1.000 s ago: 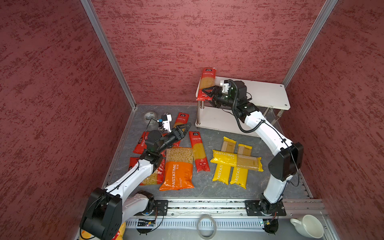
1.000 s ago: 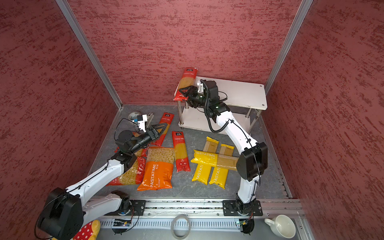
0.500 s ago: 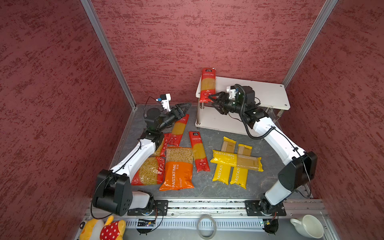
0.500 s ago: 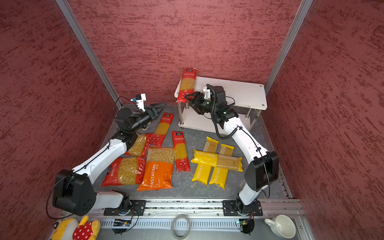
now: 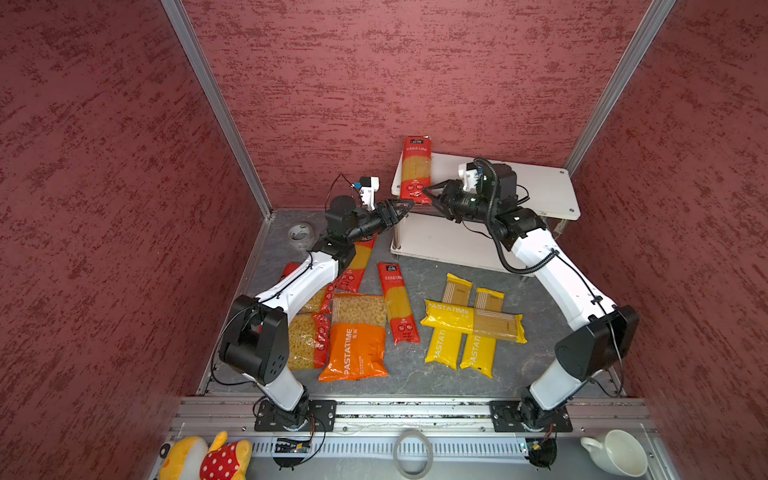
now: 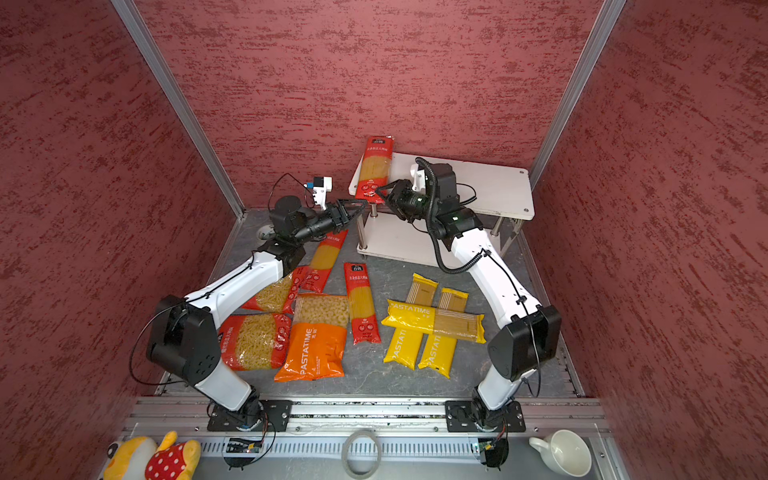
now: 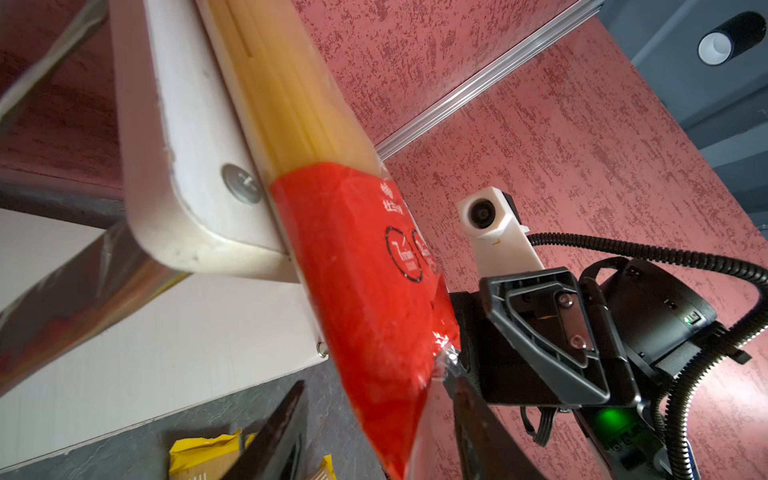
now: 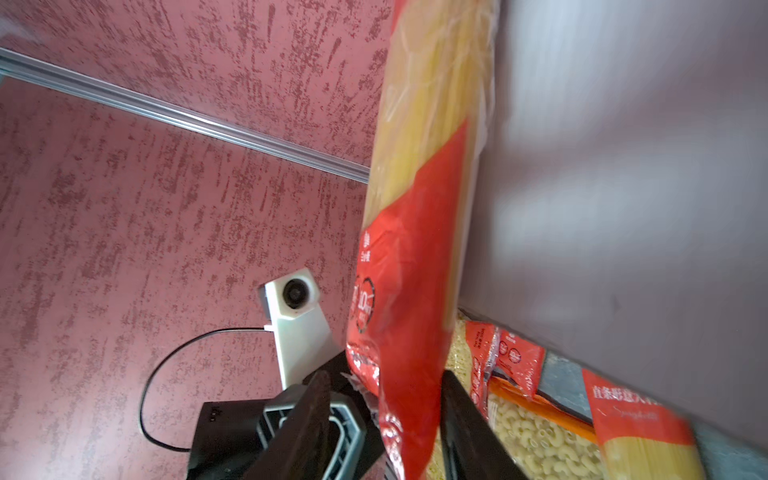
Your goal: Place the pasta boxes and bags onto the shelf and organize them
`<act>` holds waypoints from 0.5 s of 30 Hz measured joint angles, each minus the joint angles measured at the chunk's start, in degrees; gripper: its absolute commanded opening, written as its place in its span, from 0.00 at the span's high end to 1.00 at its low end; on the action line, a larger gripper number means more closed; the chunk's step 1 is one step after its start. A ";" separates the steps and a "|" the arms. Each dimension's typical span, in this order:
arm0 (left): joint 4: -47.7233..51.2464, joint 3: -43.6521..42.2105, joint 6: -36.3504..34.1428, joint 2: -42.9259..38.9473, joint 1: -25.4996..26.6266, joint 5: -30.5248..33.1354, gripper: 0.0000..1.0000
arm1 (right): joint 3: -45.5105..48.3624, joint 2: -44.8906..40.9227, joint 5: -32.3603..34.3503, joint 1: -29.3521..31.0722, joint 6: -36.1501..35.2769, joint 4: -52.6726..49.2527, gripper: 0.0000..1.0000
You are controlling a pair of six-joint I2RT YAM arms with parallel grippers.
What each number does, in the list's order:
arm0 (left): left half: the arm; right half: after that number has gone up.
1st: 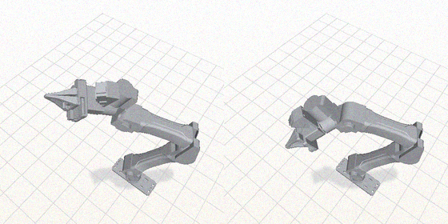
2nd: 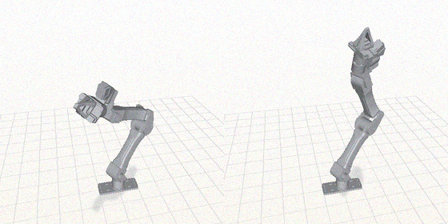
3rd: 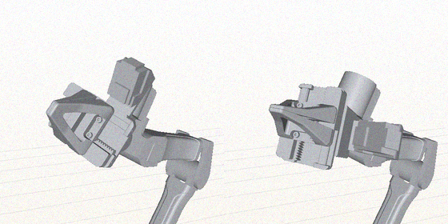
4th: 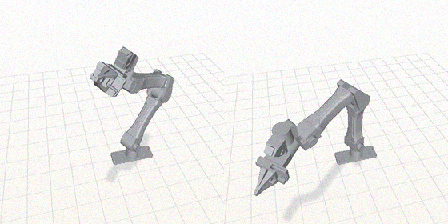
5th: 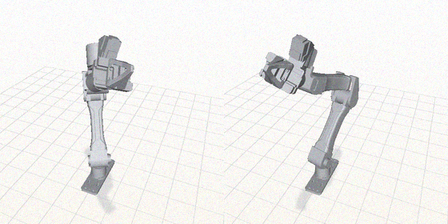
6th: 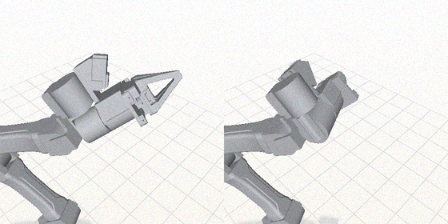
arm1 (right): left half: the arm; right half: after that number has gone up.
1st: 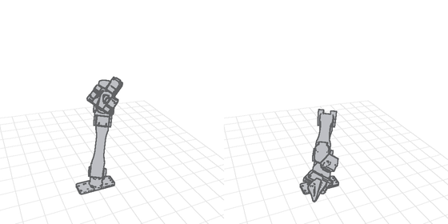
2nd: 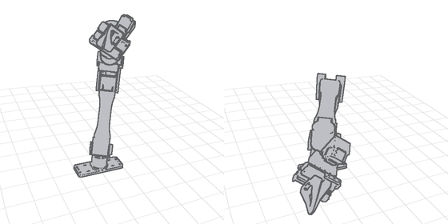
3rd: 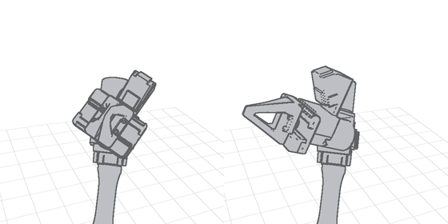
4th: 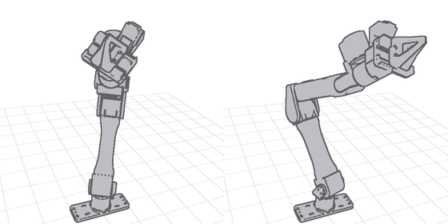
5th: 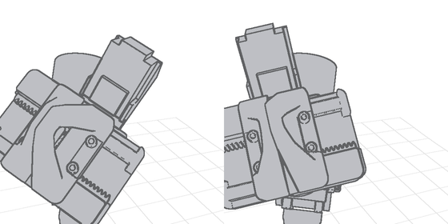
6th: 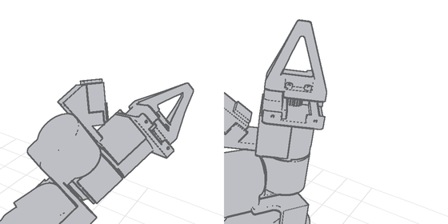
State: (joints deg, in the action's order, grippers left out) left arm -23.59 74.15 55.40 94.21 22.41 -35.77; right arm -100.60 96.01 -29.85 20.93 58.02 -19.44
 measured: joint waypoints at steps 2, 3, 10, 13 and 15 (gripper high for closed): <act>-0.11 1.38 0.00 0.87 0.00 -0.28 0.67 | -0.20 0.52 -0.13 0.00 0.04 0.20 0.68; -0.02 2.32 0.24 1.36 -0.02 -0.37 0.71 | -0.20 0.87 -0.15 0.00 0.13 0.28 0.70; 1.44 3.63 -0.13 1.90 -1.27 -0.66 0.85 | -0.15 2.25 -0.52 0.26 0.76 1.22 0.79; 1.40 3.32 -0.15 1.90 -1.70 -0.92 0.86 | 0.20 2.25 -0.72 0.42 1.42 2.23 0.81; 1.22 2.99 -0.15 1.86 -1.86 -1.07 0.86 | 0.61 2.25 -0.98 0.50 1.84 2.71 0.81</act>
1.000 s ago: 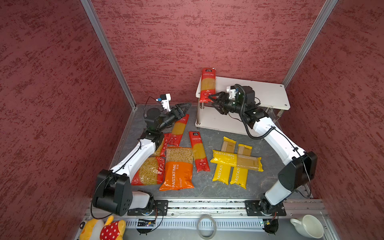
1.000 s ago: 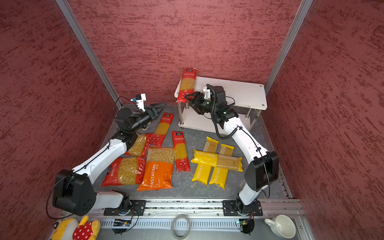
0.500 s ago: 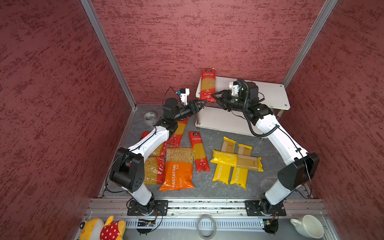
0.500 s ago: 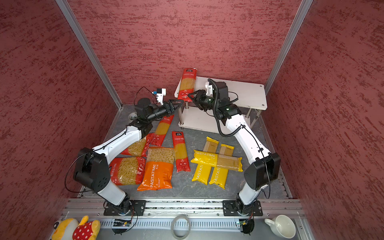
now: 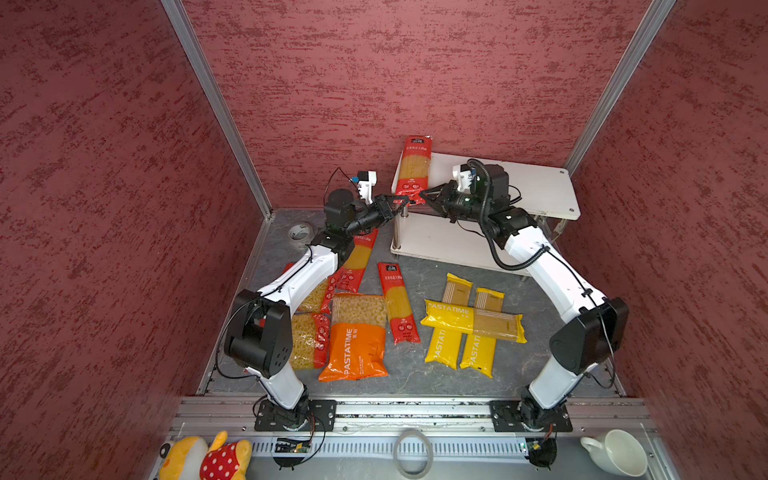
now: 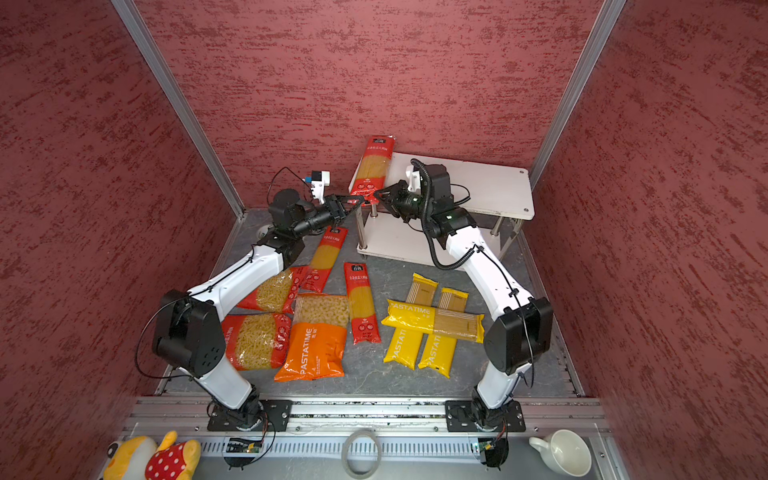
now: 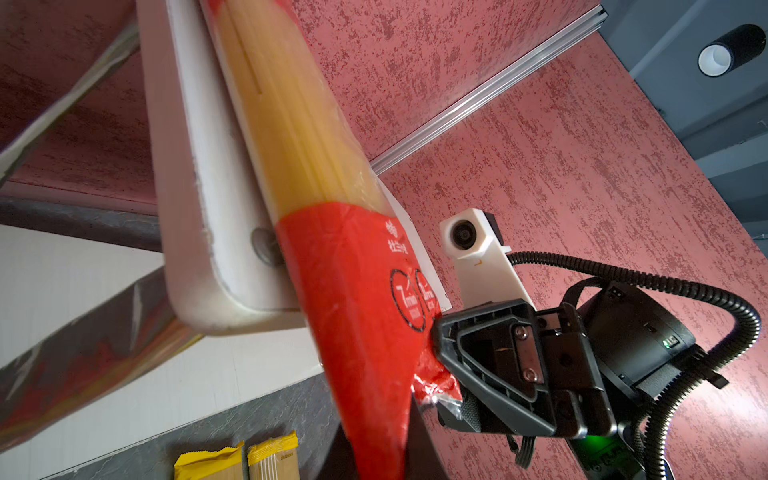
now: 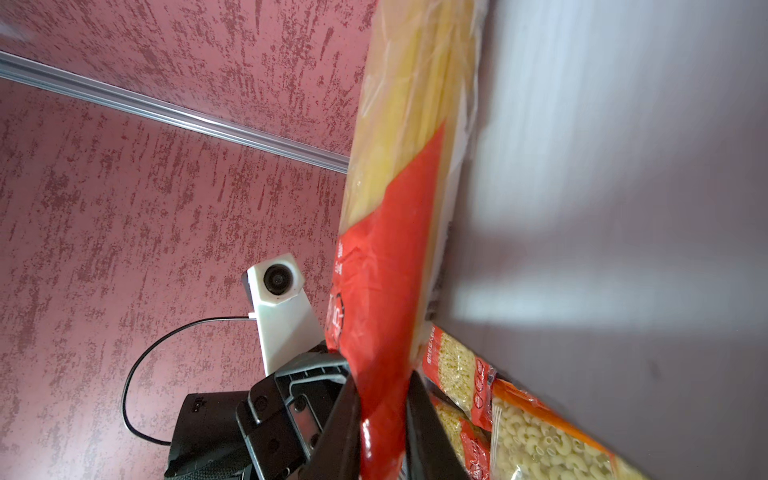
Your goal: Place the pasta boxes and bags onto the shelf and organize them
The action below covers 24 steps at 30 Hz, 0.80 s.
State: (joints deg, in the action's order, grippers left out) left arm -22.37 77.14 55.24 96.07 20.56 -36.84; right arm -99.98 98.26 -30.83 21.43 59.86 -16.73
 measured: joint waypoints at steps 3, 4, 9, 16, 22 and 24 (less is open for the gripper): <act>-0.31 -0.24 0.02 -0.07 -0.11 -0.02 0.86 | 0.22 0.00 -0.07 0.28 0.42 0.52 0.82; -0.42 -0.24 0.00 -0.07 -0.15 -0.04 0.86 | 0.28 0.00 -0.07 0.33 0.59 0.70 0.82; -0.52 -0.22 0.04 -0.07 -0.90 -0.46 0.85 | 0.28 0.52 -0.15 0.46 1.25 1.66 0.83; -0.59 -0.22 0.44 -0.07 -1.92 -0.39 0.84 | 0.22 2.01 -0.98 0.57 2.29 3.89 0.84; -1.20 -0.22 0.98 -0.07 -1.95 -0.46 0.53 | 0.17 2.10 -0.94 0.55 1.92 4.00 0.65; -1.64 -0.35 1.20 -0.17 -1.97 -0.37 0.43 | 0.17 2.10 -0.81 0.55 1.22 3.74 0.56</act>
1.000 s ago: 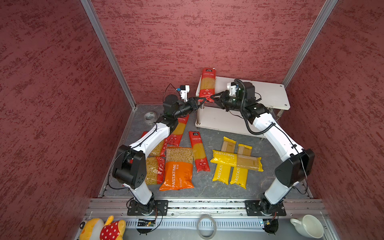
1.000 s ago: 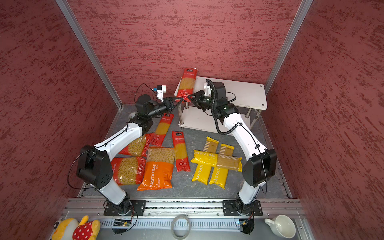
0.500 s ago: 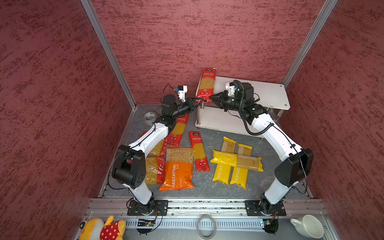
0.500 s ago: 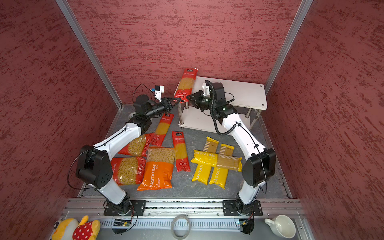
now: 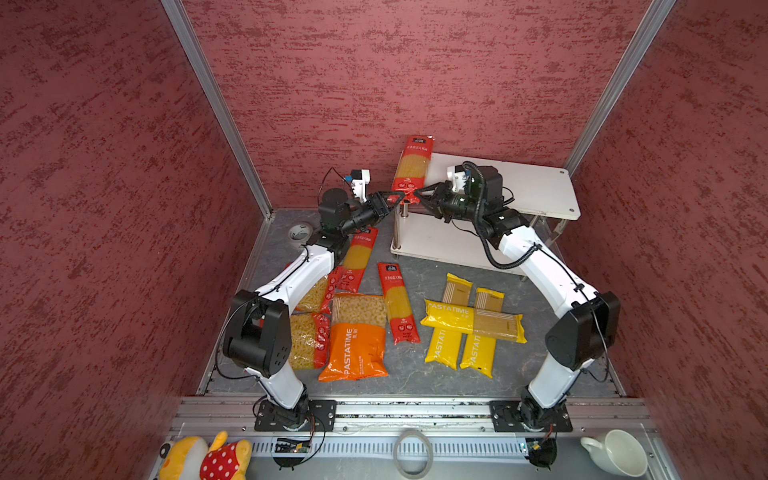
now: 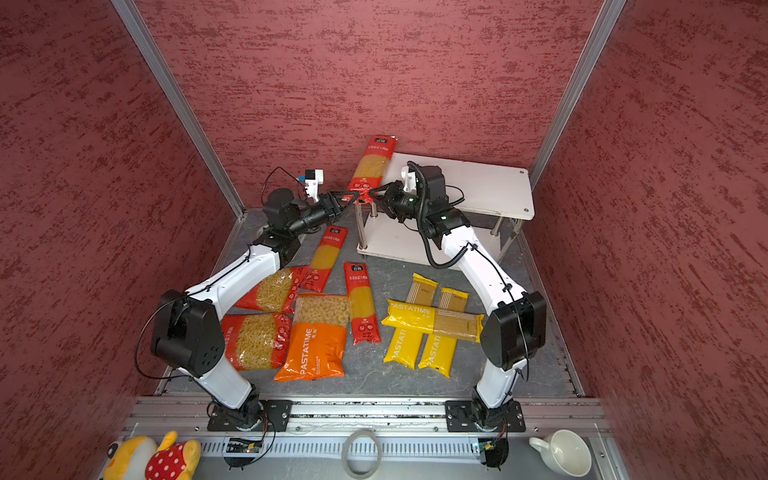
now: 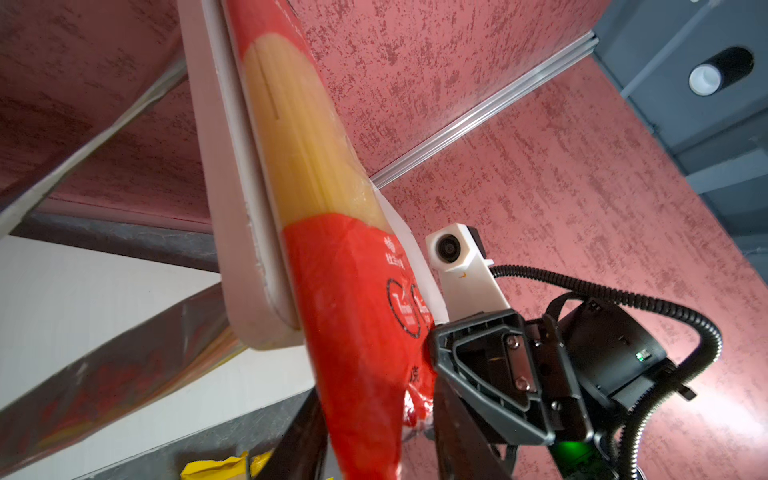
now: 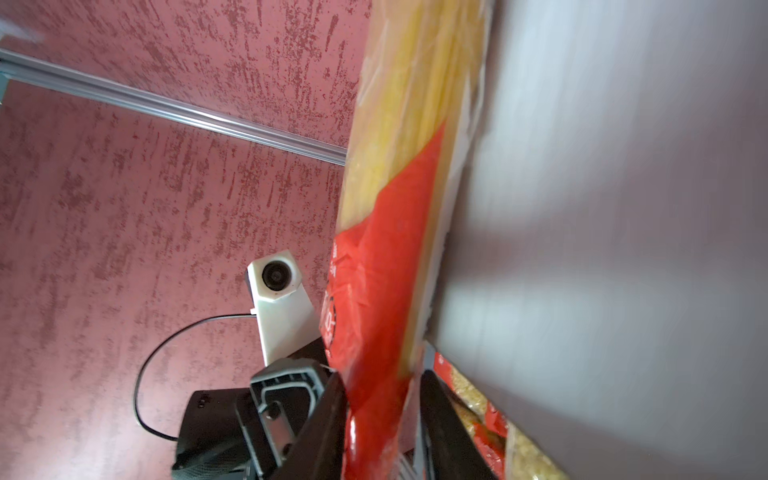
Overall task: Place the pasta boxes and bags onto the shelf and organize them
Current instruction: 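Open both grippers and draw them back from the shelf toward the table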
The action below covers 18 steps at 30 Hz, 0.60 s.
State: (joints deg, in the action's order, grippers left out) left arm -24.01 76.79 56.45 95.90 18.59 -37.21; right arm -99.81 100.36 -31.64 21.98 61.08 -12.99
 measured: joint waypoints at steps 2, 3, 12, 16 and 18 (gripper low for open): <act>-0.11 -0.74 -0.11 -0.61 0.00 0.00 0.37 | 0.00 -0.04 0.17 0.00 -0.90 -0.39 0.50; -0.04 -1.27 -0.15 -1.09 -0.07 0.02 0.34 | 0.00 -0.09 0.24 -0.02 -1.27 -0.57 0.48; 4.15 -10.08 -2.82 -12.96 -1.46 1.16 0.28 | 6.16 -7.74 2.40 -0.11 -6.03 -2.49 0.42; 11.76 -15.65 -7.98 -21.70 -1.88 4.70 0.28 | 16.81 -15.52 4.00 0.15 -6.47 -0.44 0.43; 17.00 -18.08 -11.87 -26.25 -1.51 8.26 0.28 | 23.10 -19.04 5.66 1.01 -6.19 1.11 0.43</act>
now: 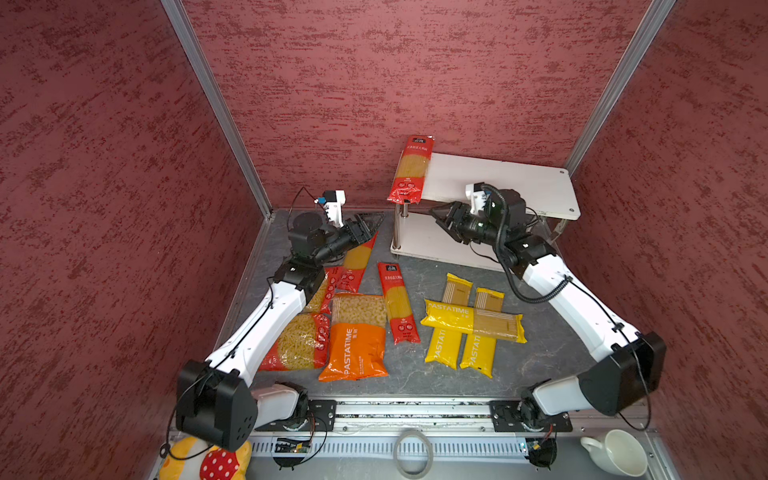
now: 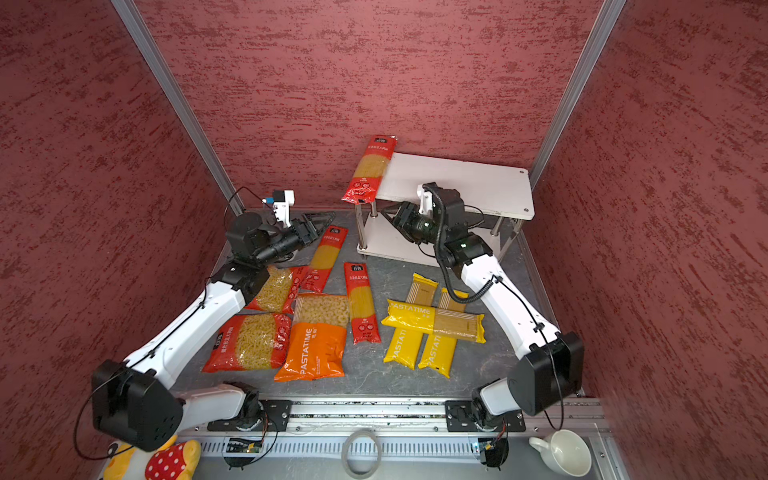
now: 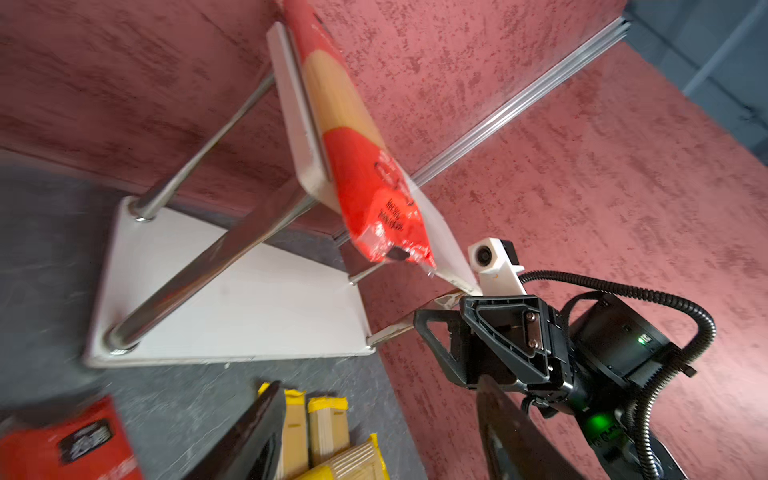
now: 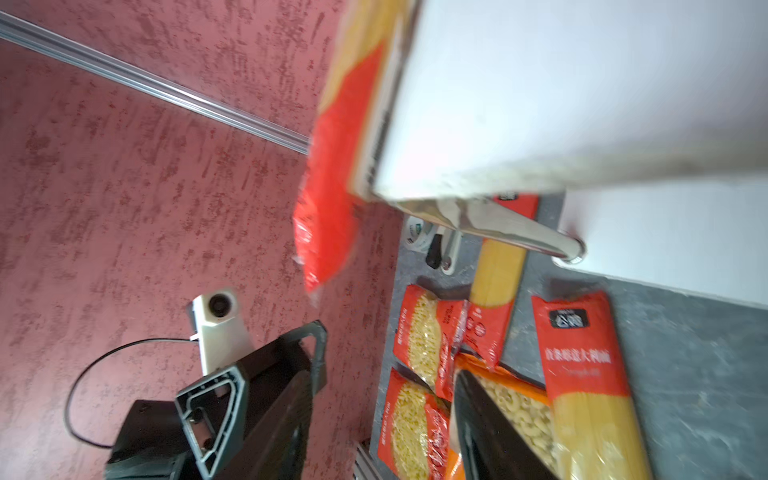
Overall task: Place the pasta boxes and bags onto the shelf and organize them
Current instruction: 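Open both grippers and draw them back from the shelf toward the table, then lower both grippers onto a second red spaghetti bag on the table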
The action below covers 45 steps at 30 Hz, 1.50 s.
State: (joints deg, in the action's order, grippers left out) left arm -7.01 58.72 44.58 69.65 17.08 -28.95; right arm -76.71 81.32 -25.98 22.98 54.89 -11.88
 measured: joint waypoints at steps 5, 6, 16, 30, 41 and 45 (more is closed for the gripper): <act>12.41 -7.74 -8.04 -11.15 3.89 11.06 0.28 | 14.58 -4.59 7.89 7.89 0.15 4.37 0.44; 13.92 -9.40 -8.68 -12.68 4.83 12.66 0.28 | 16.68 -4.59 9.38 9.53 0.17 5.01 0.45; 20.39 -25.86 -6.36 -15.74 17.55 28.98 0.28 | 23.52 4.83 16.17 17.33 -3.13 7.82 0.55; 14.29 -27.23 -0.24 -4.04 23.17 30.69 0.28 | 17.49 21.70 14.88 16.44 -8.02 8.13 0.54; 12.00 -27.23 0.83 -4.28 20.39 28.24 0.29 | 15.23 27.82 11.43 16.26 -9.31 8.61 0.61; 11.98 -27.23 1.07 -5.60 18.47 27.08 0.29 | 15.30 27.52 11.17 16.31 -9.81 9.05 0.72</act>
State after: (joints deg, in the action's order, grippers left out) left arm 4.97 31.48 45.65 64.05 35.55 -1.87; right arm -61.41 108.84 -14.81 39.29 45.08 -2.83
